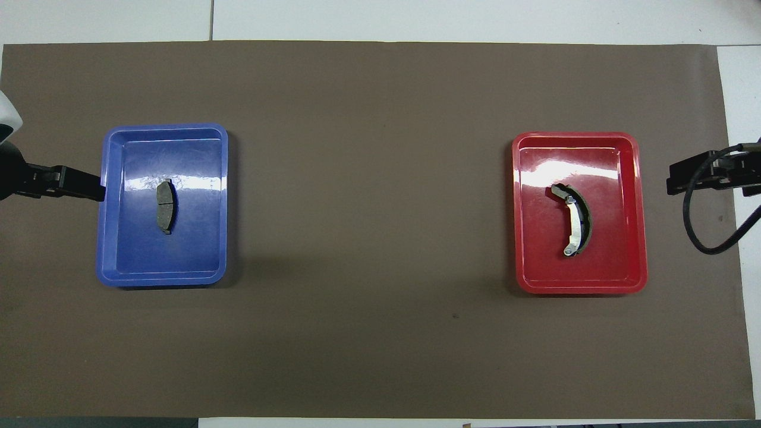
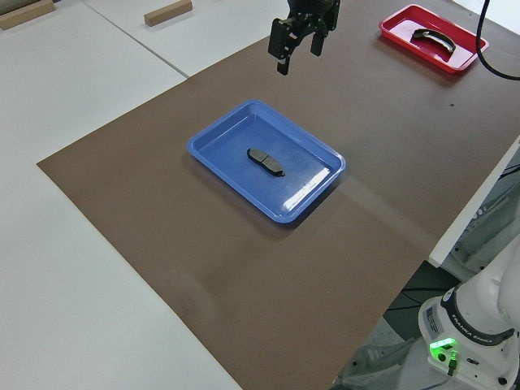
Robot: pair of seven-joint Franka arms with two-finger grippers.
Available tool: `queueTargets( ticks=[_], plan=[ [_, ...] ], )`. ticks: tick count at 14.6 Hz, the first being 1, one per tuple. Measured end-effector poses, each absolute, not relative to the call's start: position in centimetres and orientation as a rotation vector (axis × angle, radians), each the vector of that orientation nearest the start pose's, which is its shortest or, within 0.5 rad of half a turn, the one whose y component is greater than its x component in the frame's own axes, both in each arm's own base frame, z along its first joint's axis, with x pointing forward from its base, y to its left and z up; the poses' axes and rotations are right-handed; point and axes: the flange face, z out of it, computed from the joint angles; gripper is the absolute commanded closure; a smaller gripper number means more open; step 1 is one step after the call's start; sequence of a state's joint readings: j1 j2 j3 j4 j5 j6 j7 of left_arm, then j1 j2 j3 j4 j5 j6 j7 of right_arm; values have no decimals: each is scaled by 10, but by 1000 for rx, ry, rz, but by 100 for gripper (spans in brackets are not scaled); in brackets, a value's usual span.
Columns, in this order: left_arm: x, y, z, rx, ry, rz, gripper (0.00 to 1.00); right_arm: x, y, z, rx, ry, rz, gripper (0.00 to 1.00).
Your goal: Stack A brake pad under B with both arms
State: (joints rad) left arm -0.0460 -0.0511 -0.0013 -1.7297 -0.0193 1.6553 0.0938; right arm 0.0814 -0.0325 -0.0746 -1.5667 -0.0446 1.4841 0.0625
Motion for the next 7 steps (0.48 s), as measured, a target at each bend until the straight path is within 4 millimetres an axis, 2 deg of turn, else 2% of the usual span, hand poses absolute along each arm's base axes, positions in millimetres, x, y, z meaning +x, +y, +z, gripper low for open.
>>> queueTargets(
  ticks=[7],
  plan=[
    [541,-27,589,-3153,223,24,1,536,-2,636,-3183,93,81,0]
  ],
)
